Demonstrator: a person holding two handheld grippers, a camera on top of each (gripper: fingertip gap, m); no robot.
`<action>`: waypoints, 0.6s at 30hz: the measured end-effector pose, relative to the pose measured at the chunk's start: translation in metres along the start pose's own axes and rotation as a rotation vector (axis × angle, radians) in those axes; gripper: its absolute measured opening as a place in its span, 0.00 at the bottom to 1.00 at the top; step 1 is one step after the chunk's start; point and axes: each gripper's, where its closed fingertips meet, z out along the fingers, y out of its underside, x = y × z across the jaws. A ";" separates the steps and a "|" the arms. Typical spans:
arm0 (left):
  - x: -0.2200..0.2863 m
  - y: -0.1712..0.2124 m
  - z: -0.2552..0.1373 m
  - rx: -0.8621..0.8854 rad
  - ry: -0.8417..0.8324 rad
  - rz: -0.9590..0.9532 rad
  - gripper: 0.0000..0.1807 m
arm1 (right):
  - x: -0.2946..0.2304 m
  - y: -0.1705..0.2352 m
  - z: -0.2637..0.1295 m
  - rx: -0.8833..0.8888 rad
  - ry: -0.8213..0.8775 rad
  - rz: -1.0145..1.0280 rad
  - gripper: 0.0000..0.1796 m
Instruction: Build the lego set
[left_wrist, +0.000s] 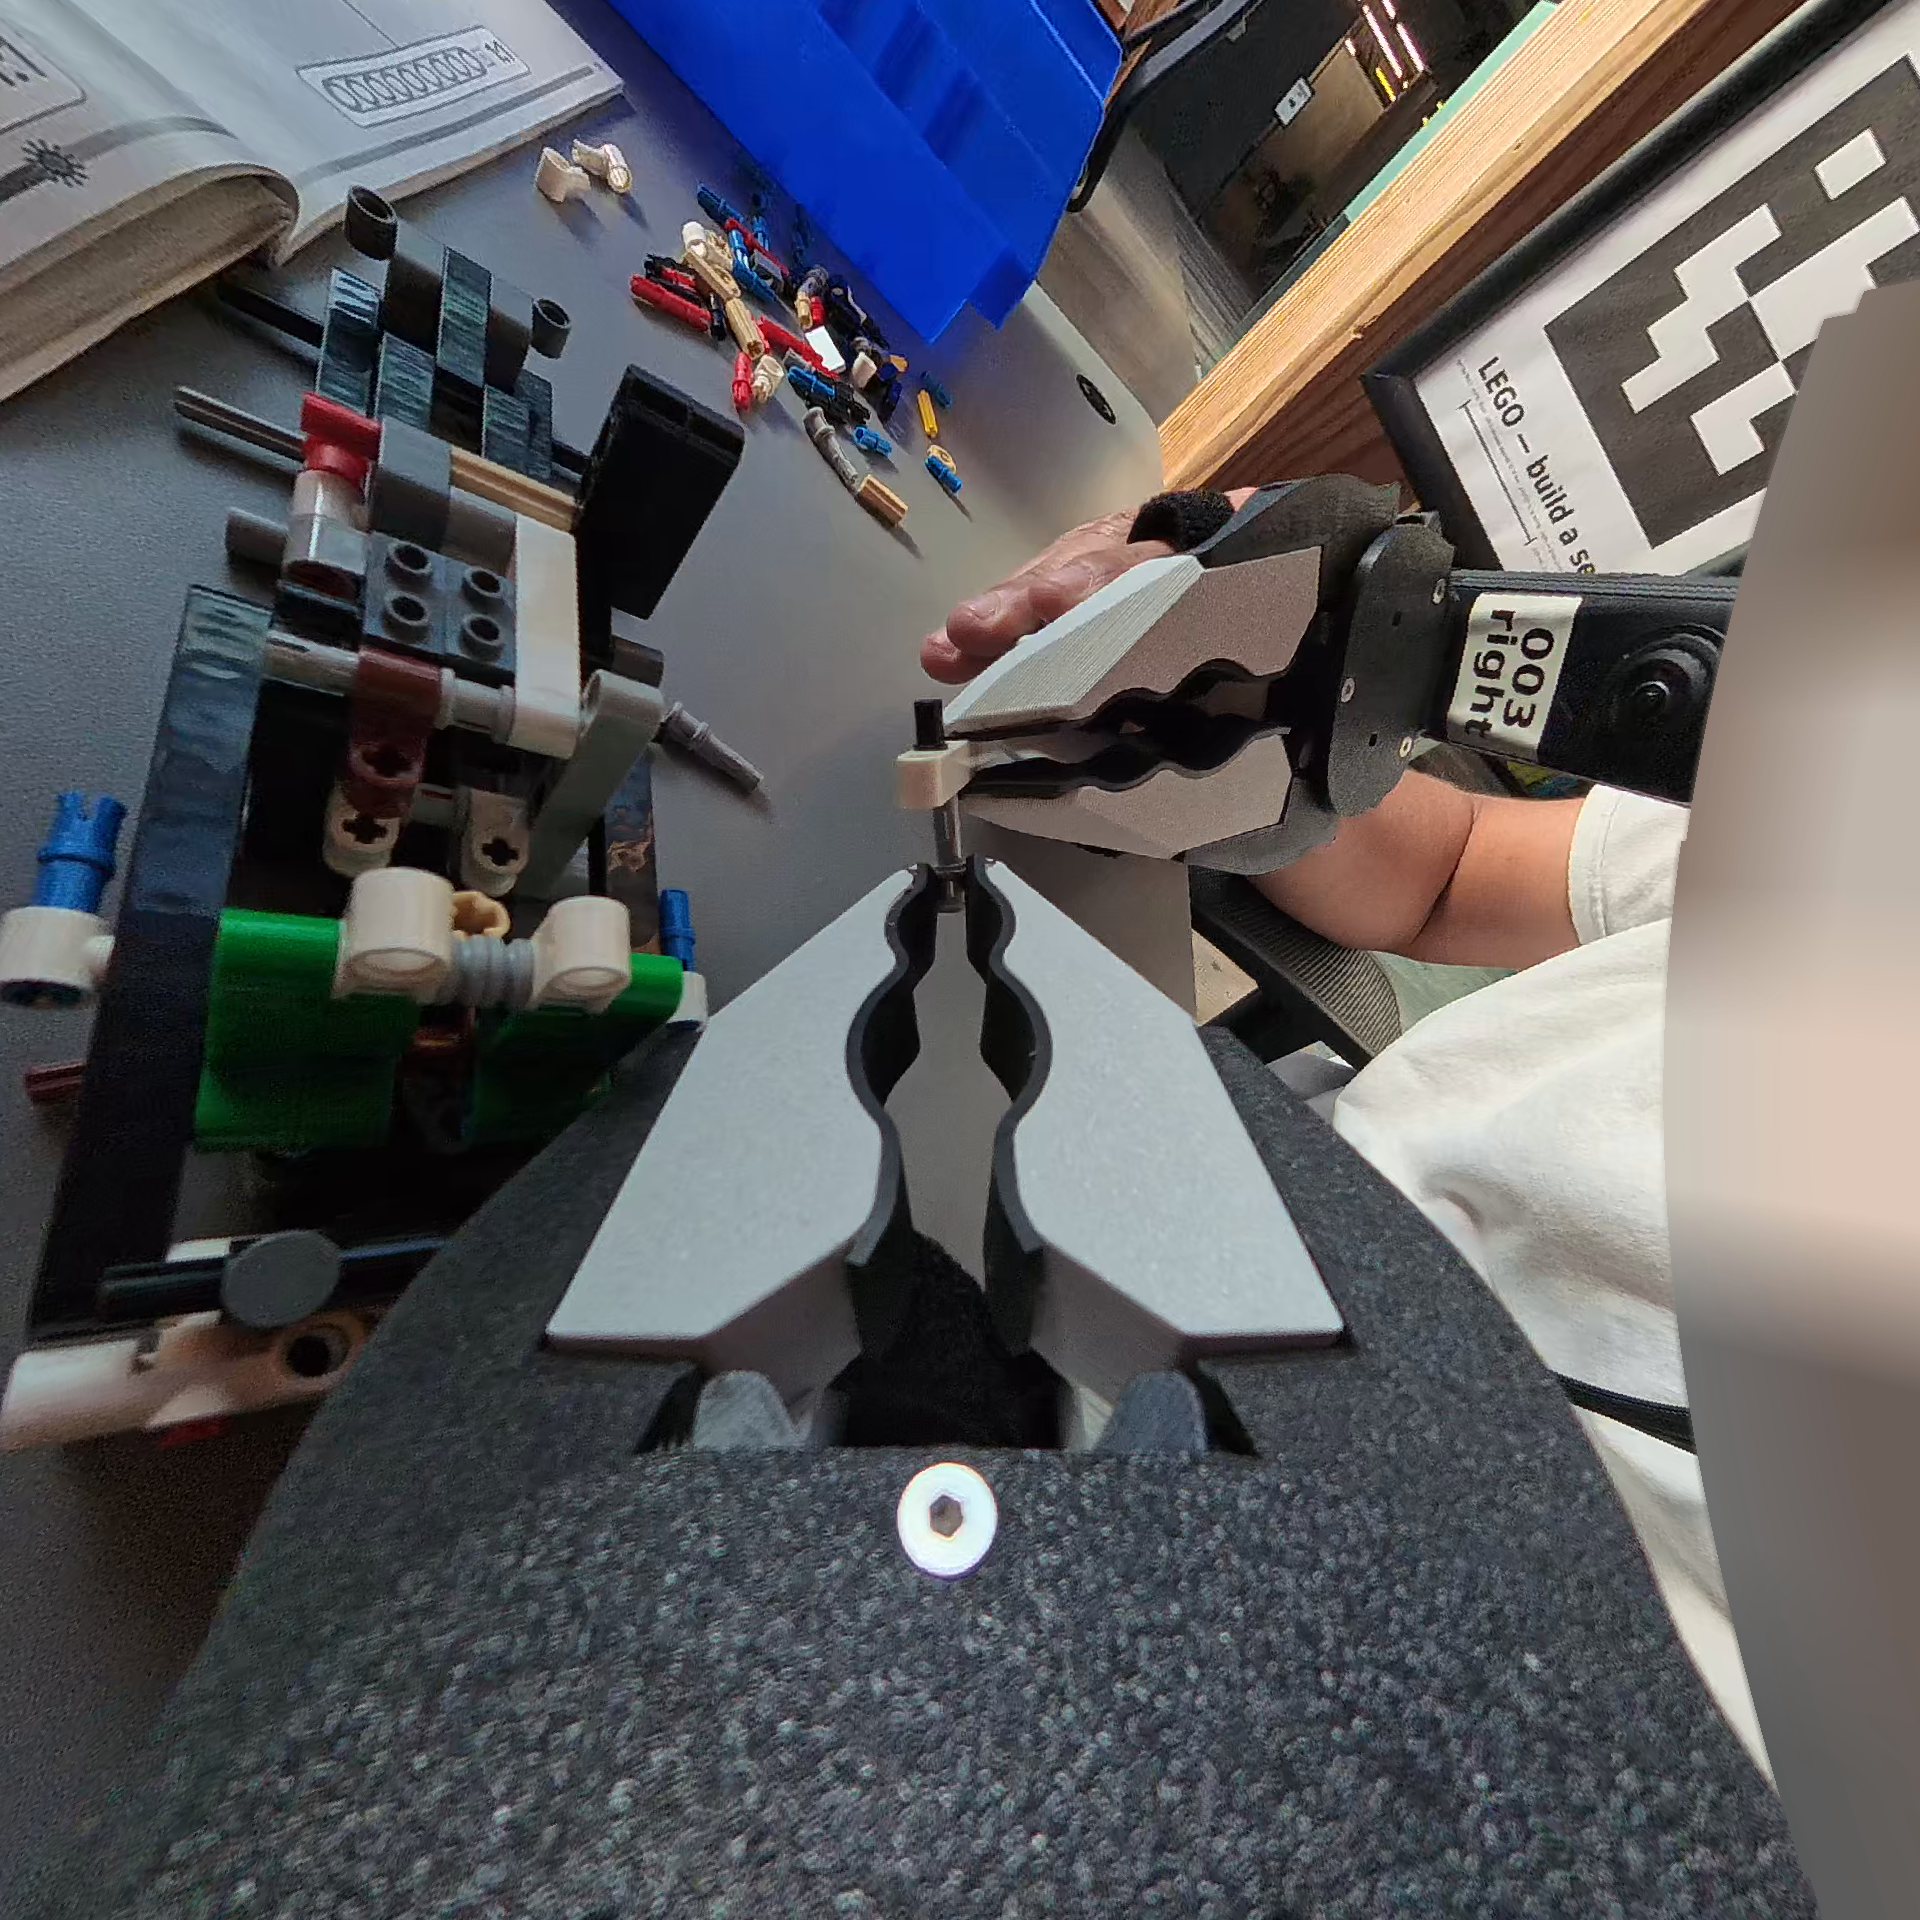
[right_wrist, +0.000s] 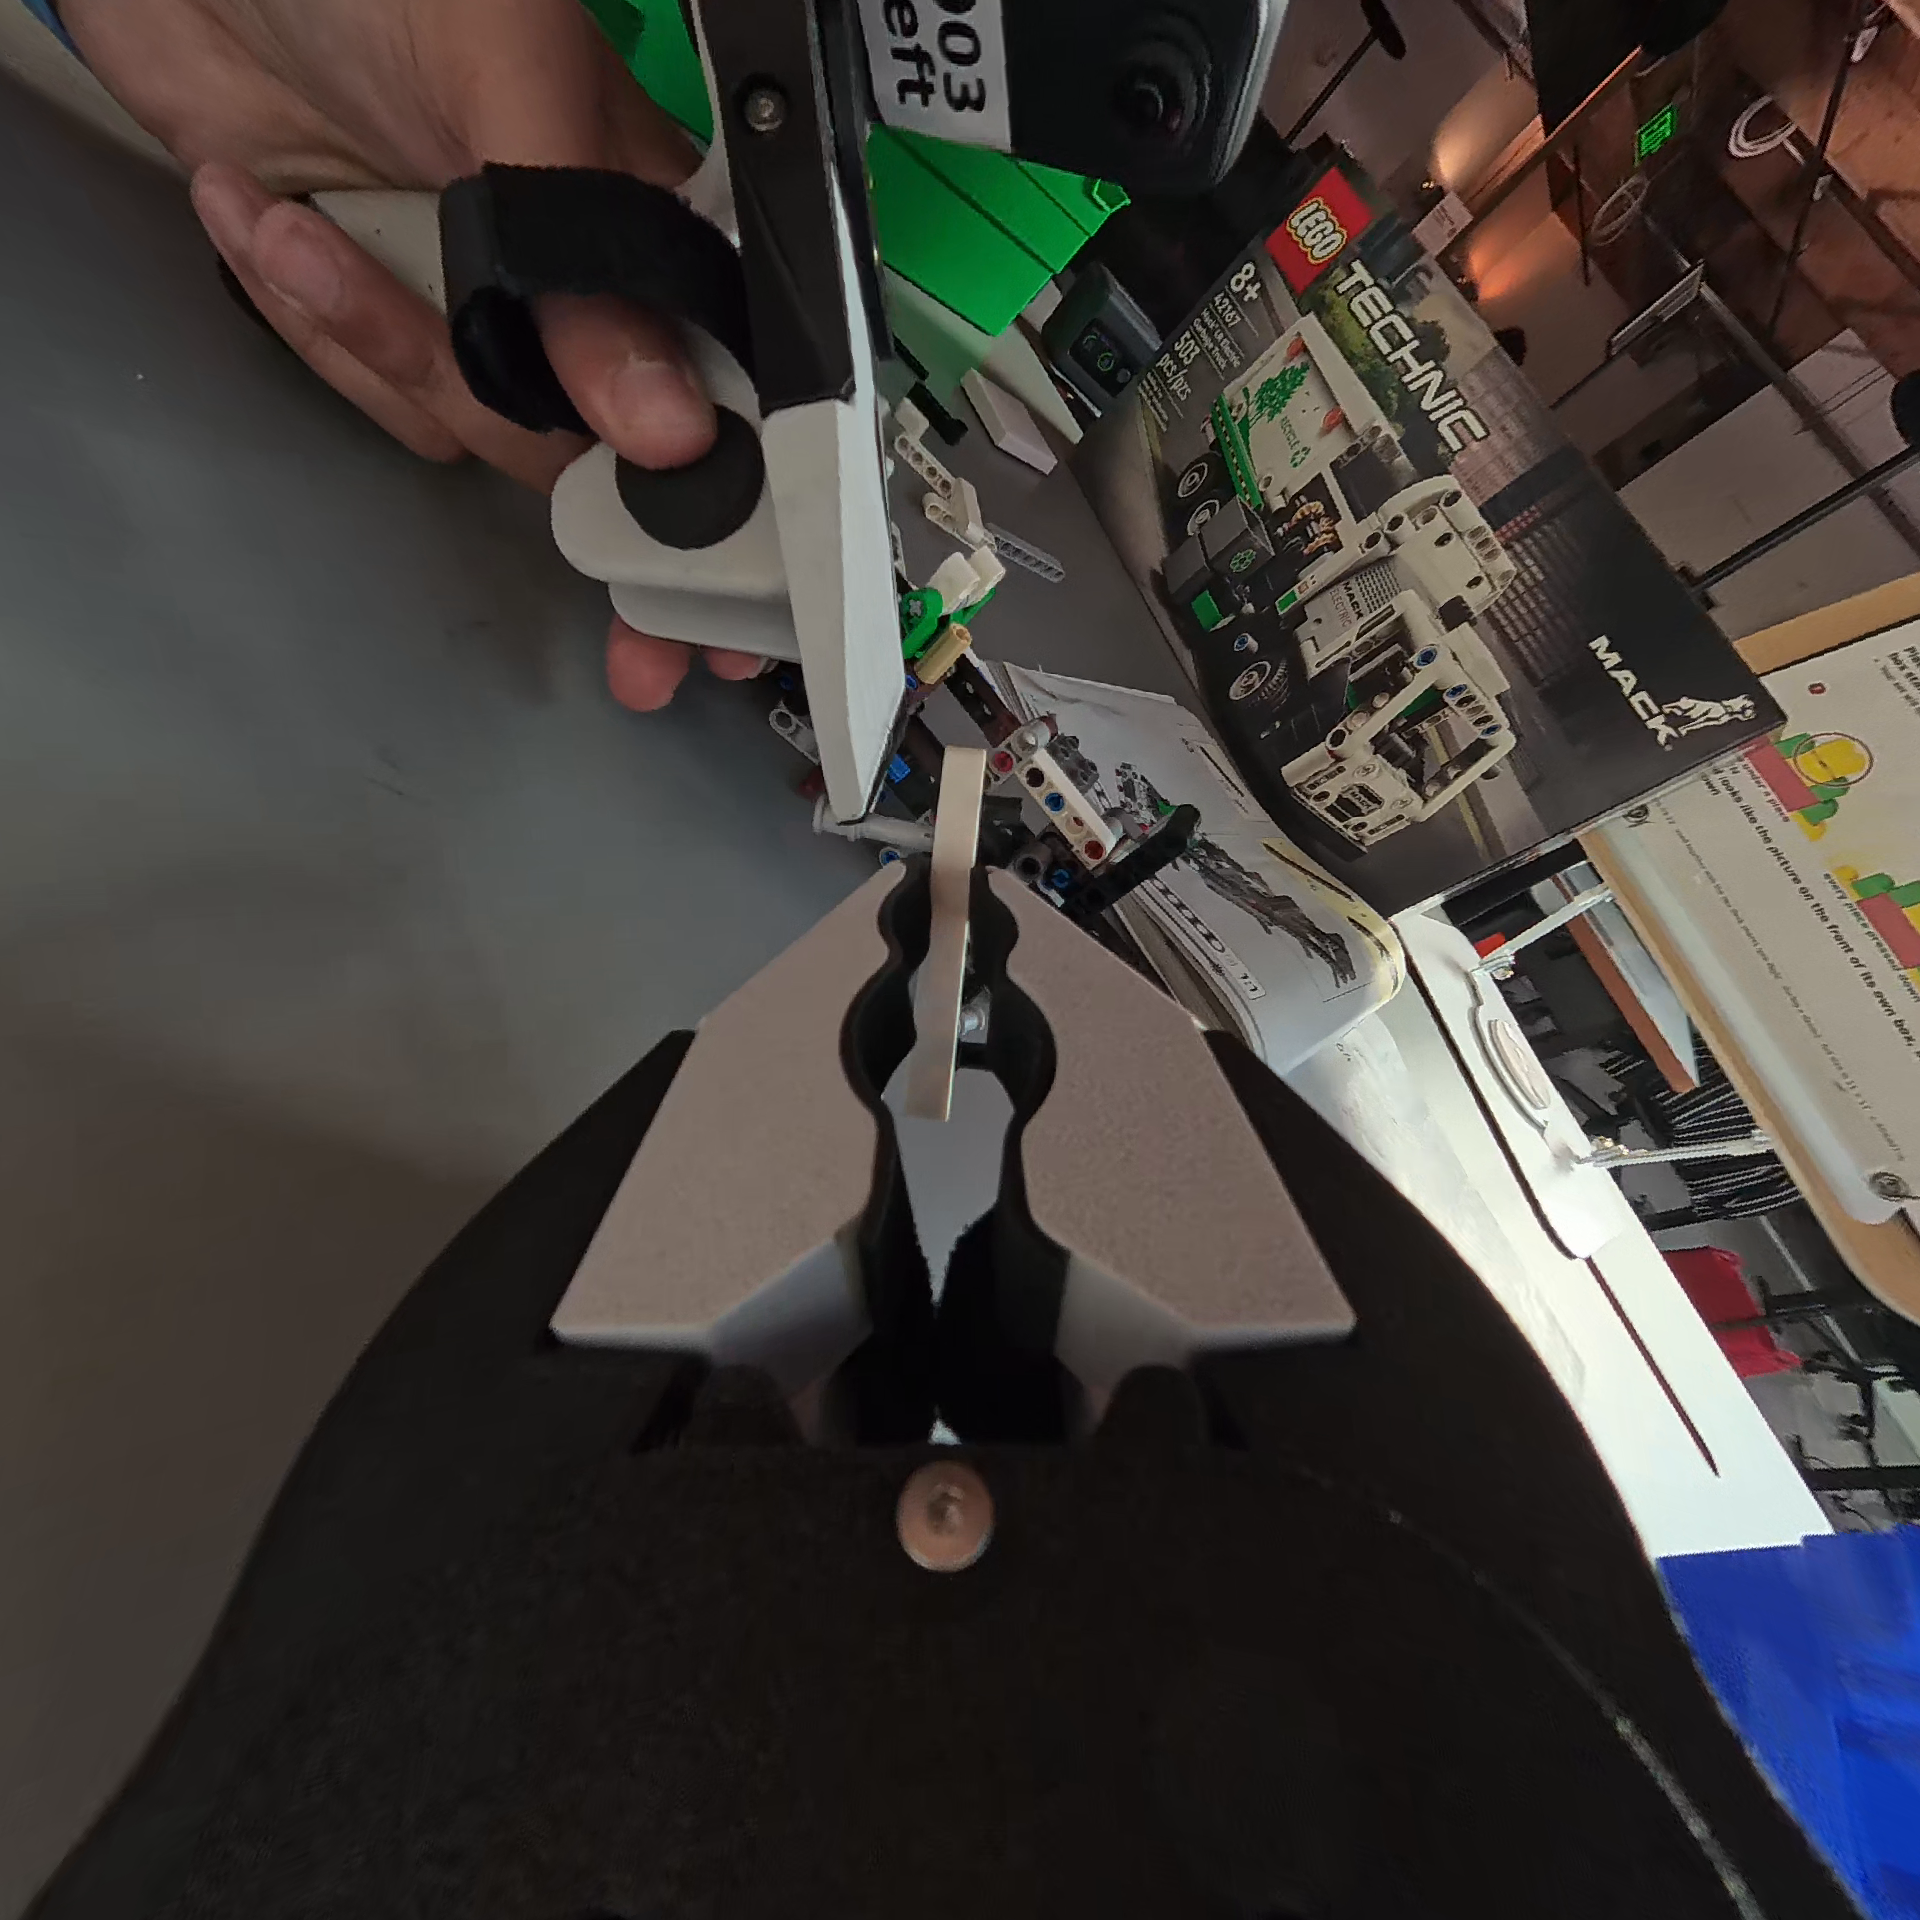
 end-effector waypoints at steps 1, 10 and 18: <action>0.001 -0.001 0.000 0.006 0.008 -0.005 0.02 | 0.001 -0.001 -0.001 0.009 -0.011 0.028 0.03; 0.011 -0.004 0.001 0.032 0.088 -0.054 0.02 | 0.004 -0.008 -0.004 0.070 -0.030 0.077 0.03; 0.018 -0.007 -0.006 0.039 0.195 -0.140 0.02 | 0.005 -0.012 -0.009 0.108 -0.019 0.036 0.03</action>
